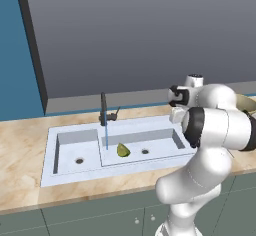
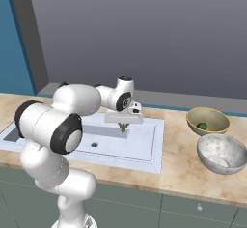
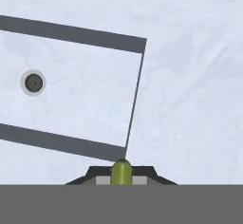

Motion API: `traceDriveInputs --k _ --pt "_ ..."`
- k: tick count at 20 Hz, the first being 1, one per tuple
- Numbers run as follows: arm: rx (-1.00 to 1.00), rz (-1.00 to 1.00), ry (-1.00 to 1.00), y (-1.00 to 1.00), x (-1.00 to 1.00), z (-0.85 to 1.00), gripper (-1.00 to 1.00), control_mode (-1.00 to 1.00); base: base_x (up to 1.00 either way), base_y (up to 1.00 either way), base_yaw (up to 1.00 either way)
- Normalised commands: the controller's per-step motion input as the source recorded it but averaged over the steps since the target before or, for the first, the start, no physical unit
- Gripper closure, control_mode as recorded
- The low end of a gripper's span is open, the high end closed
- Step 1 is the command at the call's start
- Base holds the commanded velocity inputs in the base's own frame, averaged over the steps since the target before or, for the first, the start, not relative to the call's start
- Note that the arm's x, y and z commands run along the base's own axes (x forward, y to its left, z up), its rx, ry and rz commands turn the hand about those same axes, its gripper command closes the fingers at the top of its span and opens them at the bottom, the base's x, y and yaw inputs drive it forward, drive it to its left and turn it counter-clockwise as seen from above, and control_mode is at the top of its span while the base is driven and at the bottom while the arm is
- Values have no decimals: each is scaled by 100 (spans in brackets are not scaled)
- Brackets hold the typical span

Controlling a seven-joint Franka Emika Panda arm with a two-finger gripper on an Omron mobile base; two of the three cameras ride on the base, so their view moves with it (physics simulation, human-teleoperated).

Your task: Pick the lemon wedges from the sink and place them in one bowl. Place the avocado in the other bowl. Then turn off the sink faucet.

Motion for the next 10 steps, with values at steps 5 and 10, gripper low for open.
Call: traceDriveInputs --k 5,10 --pt "0 -7 3 -45 1 3 100 -100 0 0 0" --pt "0 -8 6 -47 8 0 100 -100 0 0 0"
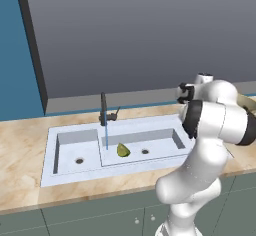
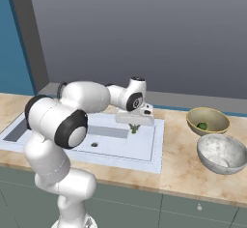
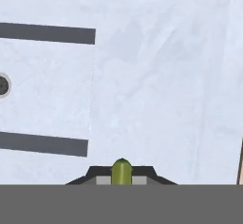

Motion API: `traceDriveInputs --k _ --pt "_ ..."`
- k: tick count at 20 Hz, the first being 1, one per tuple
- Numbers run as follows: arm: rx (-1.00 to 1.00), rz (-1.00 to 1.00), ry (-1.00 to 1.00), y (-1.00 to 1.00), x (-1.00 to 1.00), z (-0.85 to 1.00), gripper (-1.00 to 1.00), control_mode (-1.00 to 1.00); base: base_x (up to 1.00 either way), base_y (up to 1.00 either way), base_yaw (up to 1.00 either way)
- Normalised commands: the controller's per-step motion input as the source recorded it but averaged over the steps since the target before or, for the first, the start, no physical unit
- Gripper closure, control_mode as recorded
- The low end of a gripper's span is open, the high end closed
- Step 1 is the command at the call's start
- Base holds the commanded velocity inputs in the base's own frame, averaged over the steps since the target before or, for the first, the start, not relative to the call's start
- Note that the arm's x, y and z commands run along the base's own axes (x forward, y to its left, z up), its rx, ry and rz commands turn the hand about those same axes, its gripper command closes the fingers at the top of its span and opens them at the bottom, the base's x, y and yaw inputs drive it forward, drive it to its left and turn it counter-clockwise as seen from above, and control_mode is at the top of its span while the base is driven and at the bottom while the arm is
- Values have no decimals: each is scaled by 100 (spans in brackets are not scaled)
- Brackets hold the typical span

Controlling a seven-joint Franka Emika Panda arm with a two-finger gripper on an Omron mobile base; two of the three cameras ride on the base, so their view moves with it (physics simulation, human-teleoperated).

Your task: Pick the lemon wedges from the sink and place them in one bowl. Place the avocado in the other bowl. Then turn off the sink faucet.

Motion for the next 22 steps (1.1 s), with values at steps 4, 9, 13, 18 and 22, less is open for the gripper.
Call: traceDriveInputs --k 4,9,13,18,22 --pt "0 -9 4 -49 7 0 100 -100 0 0 0" --pt "0 -9 4 -49 8 0 100 -100 0 0 0" --pt "0 -8 2 -56 17 0 100 -100 0 0 0" --pt "0 -8 1 -52 14 1 100 -100 0 0 0" --pt "0 -7 0 -48 6 5 100 -100 0 0 0"
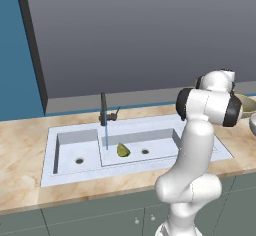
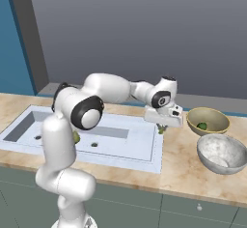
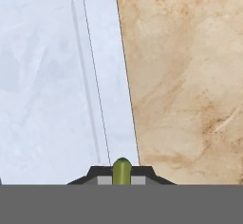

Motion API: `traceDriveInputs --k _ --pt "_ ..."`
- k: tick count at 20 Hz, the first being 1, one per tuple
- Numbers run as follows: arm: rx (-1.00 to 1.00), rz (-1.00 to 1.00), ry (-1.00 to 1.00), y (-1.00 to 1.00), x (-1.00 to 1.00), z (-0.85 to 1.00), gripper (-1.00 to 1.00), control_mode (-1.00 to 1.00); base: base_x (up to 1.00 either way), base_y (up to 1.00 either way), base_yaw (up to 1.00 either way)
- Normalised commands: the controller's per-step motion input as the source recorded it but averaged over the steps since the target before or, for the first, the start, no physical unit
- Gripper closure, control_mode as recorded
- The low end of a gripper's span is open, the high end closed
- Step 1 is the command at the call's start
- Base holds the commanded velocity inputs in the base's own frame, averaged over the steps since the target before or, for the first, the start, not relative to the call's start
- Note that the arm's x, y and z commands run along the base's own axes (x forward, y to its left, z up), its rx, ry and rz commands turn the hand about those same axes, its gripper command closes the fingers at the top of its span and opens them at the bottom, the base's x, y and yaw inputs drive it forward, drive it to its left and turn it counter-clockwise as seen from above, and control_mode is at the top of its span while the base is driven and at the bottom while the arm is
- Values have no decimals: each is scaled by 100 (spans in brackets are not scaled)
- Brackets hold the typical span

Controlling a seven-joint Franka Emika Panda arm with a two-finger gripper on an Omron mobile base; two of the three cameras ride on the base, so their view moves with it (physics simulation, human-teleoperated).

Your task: Pick the lemon wedges from the sink and place them in one bowl. Place the avocado in the other bowl. Then turn off the sink faucet.

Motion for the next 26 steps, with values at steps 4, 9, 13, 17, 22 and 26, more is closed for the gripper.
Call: traceDriveInputs --k 4,9,13,17,22,26 --pt "0 -6 0 -43 2 9 100 -100 0 0 0" --pt "0 -6 0 -40 0 13 100 -100 0 0 0" --pt "0 -5 0 -37 0 11 100 -100 0 0 0" --pt "-3 -2 0 -18 -1 0 100 -100 0 0 0" --pt "-8 0 -5 -7 -7 0 100 -100 0 0 0" --pt "-12 0 -1 -4 -6 0 100 -100 0 0 0"
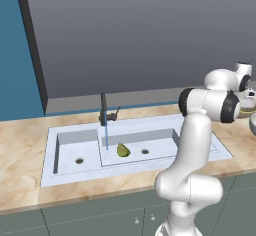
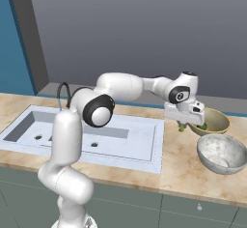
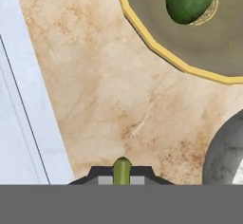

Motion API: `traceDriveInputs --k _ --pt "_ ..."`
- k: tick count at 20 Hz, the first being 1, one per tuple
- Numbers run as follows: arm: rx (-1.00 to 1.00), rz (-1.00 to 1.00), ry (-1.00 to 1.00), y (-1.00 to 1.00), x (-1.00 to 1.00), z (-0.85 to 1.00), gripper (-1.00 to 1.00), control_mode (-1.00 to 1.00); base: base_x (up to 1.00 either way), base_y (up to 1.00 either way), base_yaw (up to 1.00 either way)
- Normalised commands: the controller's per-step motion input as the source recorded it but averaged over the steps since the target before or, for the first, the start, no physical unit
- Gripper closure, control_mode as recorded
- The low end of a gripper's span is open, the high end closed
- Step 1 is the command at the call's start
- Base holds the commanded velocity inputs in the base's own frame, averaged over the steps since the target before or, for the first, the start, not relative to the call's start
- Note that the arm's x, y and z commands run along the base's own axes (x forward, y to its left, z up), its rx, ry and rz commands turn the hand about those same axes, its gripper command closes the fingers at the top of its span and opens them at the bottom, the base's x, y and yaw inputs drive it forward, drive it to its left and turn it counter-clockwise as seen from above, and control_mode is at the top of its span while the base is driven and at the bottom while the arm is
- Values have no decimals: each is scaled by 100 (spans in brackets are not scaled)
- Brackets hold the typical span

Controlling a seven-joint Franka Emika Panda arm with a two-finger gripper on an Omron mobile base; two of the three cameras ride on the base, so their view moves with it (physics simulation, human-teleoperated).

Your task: Pick the lemon wedges from the sink and place them in one bowl. Place the avocado in the other bowl. Then turn off the sink faucet.

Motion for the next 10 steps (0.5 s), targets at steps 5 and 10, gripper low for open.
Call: traceDriveInputs --k 5,10 --pt "-13 0 0 -8 -11 0 100 -100 0 0 0" --pt "-13 -2 0 -14 -15 0 100 -100 0 0 0"
